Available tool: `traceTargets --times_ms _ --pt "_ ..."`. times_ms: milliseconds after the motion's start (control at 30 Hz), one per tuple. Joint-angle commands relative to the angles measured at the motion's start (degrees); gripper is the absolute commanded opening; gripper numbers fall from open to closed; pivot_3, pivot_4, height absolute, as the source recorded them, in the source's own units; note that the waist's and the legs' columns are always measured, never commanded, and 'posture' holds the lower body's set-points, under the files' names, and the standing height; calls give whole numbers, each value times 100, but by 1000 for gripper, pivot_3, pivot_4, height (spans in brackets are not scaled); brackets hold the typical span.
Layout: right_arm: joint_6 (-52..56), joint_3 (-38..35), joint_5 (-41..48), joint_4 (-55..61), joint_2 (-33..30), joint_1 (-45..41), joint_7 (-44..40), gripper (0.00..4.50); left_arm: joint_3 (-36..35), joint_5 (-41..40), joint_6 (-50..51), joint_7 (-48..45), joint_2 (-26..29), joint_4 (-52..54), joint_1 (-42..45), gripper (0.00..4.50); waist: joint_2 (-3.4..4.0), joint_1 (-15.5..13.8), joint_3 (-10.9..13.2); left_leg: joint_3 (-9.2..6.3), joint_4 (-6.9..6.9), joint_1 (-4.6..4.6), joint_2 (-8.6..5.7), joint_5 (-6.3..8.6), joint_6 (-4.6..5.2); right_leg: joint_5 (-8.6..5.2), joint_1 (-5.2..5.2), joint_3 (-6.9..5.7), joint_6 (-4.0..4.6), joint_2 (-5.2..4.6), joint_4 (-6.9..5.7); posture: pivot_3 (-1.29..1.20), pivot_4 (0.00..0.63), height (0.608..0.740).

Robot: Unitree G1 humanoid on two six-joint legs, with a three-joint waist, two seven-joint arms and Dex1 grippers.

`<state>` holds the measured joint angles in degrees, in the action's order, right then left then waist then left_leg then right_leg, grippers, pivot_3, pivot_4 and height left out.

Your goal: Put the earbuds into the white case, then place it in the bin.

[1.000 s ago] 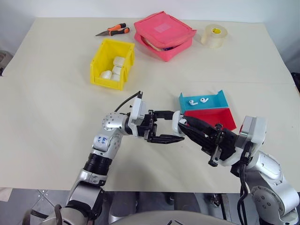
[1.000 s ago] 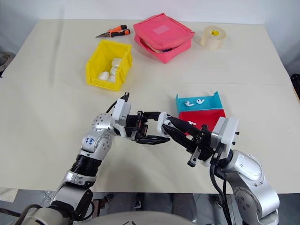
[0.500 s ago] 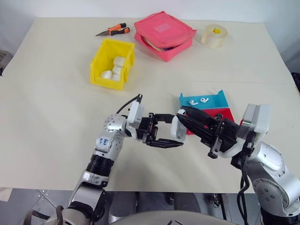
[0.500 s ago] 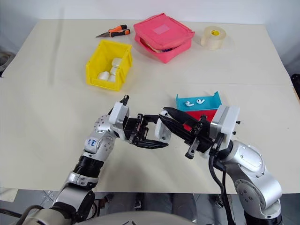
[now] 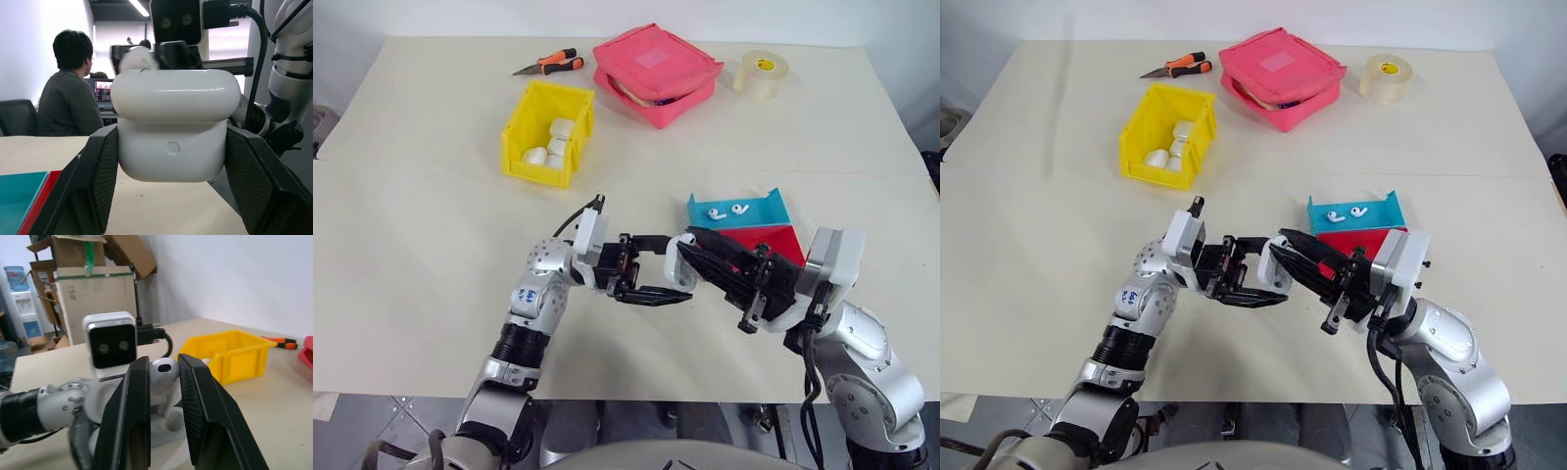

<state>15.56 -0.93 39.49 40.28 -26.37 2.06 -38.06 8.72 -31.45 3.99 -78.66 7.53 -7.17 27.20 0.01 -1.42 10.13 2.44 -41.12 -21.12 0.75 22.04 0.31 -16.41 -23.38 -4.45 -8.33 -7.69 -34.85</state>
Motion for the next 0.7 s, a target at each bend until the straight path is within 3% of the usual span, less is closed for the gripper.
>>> traceTargets --times_ms 33,367,700 --pt "-29 202 -181 -123 47 38 -28 469 106 -233 -16 -121 -145 388 52 2803 0 2 0 0 1 0 0 0 0 0 0 0 0 0 0 0 150 740" --pt "-34 286 -484 -247 -281 416 -176 469 -26 -227 -63 26 -244 340 176 2803 0 -1 0 0 0 0 0 0 0 0 0 0 0 0 0 0 150 740" --pt "396 -116 -84 -13 -952 536 -94 469 -247 -100 -322 173 -306 12 287 2803 0 -2 0 1 0 0 1 0 0 0 0 0 0 0 1 0 150 740"
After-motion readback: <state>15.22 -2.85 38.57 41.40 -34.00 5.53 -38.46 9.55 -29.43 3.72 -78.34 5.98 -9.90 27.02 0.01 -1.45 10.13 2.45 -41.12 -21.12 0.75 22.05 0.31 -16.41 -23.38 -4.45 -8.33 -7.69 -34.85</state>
